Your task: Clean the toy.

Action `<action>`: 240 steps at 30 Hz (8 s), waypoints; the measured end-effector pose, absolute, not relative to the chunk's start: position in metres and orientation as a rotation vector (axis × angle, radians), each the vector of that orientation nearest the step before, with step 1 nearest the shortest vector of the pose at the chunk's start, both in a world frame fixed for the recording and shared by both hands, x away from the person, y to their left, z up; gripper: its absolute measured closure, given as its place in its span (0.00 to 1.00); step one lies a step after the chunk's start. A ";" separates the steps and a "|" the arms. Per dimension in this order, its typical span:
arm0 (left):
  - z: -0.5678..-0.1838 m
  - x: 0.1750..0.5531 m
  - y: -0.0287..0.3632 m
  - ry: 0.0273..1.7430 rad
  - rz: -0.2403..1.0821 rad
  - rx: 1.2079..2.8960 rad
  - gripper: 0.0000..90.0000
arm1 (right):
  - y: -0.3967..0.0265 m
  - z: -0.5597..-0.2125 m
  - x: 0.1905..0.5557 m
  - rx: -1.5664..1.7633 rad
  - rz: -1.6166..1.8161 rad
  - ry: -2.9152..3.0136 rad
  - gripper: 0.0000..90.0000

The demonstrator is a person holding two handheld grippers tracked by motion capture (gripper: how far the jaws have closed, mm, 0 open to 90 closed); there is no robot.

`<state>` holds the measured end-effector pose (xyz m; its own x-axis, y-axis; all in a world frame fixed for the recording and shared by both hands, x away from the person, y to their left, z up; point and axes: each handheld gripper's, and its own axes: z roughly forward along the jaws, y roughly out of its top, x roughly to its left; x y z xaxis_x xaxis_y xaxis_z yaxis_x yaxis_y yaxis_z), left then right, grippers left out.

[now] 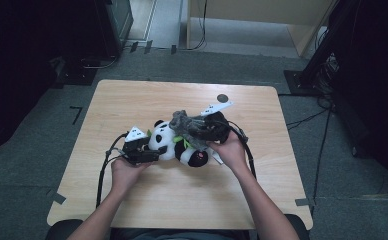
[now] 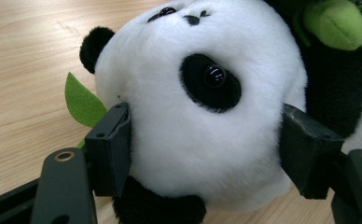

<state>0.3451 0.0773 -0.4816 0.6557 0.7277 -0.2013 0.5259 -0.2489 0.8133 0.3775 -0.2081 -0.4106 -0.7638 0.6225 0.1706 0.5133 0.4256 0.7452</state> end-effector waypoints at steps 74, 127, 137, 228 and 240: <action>-0.487 0.351 0.083 0.955 0.215 1.904 0.25 | -0.334 -0.433 0.344 1.402 1.299 2.251 0.90; -0.486 0.353 0.083 0.979 0.195 1.890 0.26 | -0.283 -0.472 0.346 1.307 1.109 2.515 0.90; -0.485 0.355 0.083 0.973 0.189 1.891 0.26 | -0.308 -0.467 0.345 1.419 1.153 2.437 0.90; -0.482 0.353 0.079 1.006 0.191 1.908 0.29 | -0.235 -0.392 0.287 1.057 1.407 2.455 0.90; -0.482 0.351 0.077 0.996 0.202 1.921 0.29 | -0.235 -0.414 0.297 1.075 1.315 2.459 0.90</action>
<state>0.3511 0.0774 -0.4825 0.6572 0.7113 -0.2493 0.5583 -0.2372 0.7950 0.2975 -0.2348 -0.4141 -0.7312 0.6554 0.1890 0.5211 0.3580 0.7747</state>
